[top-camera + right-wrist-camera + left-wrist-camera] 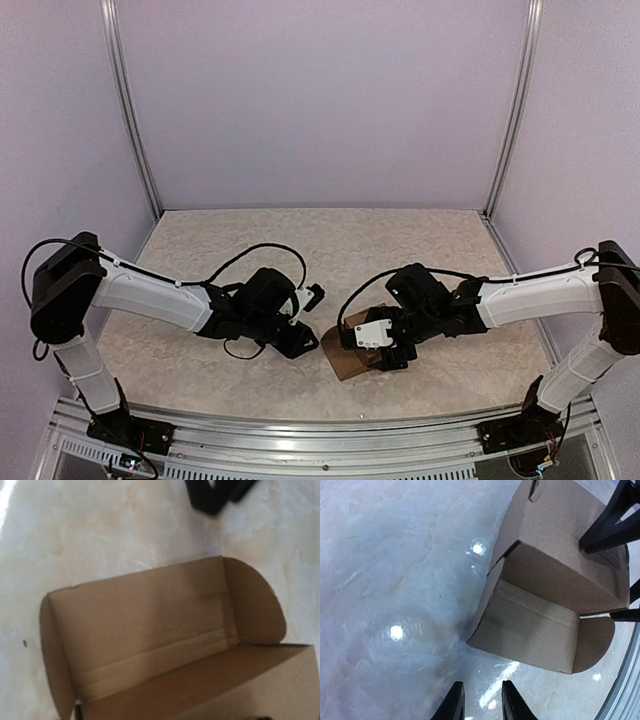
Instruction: Fold the paper box
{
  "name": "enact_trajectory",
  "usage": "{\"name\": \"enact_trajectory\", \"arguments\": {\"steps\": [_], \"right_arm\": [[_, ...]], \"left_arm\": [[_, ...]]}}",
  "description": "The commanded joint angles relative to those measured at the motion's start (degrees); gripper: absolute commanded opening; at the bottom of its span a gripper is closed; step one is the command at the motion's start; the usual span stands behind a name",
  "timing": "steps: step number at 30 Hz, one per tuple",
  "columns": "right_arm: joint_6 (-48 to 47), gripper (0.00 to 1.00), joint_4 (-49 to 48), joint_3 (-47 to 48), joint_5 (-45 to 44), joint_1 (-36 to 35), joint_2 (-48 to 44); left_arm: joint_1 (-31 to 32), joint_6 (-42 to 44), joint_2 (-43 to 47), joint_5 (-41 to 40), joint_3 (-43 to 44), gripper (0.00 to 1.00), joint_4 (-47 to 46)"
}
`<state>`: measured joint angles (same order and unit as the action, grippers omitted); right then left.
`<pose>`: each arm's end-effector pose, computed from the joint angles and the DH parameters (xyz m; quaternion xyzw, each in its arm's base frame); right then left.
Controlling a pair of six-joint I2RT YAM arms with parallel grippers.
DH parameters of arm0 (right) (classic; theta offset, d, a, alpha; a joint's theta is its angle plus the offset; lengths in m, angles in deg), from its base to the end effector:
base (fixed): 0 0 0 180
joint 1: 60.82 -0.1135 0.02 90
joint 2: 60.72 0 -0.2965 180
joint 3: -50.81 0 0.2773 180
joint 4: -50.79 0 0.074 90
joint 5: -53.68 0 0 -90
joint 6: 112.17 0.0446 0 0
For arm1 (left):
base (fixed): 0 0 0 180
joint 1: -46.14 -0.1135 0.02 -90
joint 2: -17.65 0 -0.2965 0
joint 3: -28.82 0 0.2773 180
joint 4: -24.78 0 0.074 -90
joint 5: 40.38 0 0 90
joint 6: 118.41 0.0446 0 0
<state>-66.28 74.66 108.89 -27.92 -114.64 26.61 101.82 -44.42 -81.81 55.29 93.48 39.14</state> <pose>0.1831 0.2613 0.1797 -0.7289 0.6037 0.0959 0.3084 0.2071 -0.3112 0.1581 0.3338 0.8746 -0.2416 0.2553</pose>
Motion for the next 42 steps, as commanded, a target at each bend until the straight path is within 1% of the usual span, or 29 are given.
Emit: {"name": "enact_trajectory", "arguments": {"steps": [1, 4, 11, 19, 20, 24, 26, 28, 33, 37, 42], "right_arm": [[0.15, 0.82, 6.98, -1.80, 2.35, -0.06, 1.57], [0.13, 0.82, 7.10, -2.01, 2.26, -0.05, 1.66], [0.17, 0.82, 7.29, -1.90, 2.58, -0.10, 1.86], [0.24, 0.82, 7.48, -1.76, 2.81, -0.10, 2.48], [0.26, 0.82, 7.49, -1.75, 2.76, -0.06, 2.50], [0.29, 0.82, 7.68, -1.74, 2.86, -0.10, 2.36], [0.27, 0.82, 7.54, -1.85, 2.80, -0.10, 2.33], [0.26, 0.82, 7.65, -1.85, 2.93, -0.07, 2.40], [0.43, 0.82, 7.77, -1.79, 2.91, -0.06, 2.33], [0.48, 0.82, 8.02, -1.84, 2.85, -0.05, 2.08], [0.60, 0.82, 8.23, -1.91, 2.92, -0.08, 1.97]], "left_arm": [[-0.13, 4.70, -3.57, 3.68, -0.98, 0.24, -13.77], [-0.29, 5.40, -5.27, 3.67, -1.92, 0.24, -17.78], [-1.08, 6.45, -7.58, 2.86, -1.83, 0.16, -19.51], [-1.39, 6.69, -8.74, 3.07, -2.71, 0.13, -21.40], [-1.25, 6.69, -8.27, 3.25, -3.53, 0.13, -22.13], [-0.56, 7.00, -3.18, 2.13, -12.17, 0.19, -29.62], [-0.91, 7.78, -1.44, 1.88, -14.50, 0.22, -32.62], [-1.31, 9.18, -1.88, 2.83, -14.38, 0.23, -34.04], [-1.65, 10.67, -6.49, 6.71, -12.50, 0.24, -37.95], [-2.08, 9.88, -9.60, 5.13, -10.57, 0.22, -37.37], [-3.45, 8.93, -10.95, 4.92, -10.41, 0.20, -38.47]]}}
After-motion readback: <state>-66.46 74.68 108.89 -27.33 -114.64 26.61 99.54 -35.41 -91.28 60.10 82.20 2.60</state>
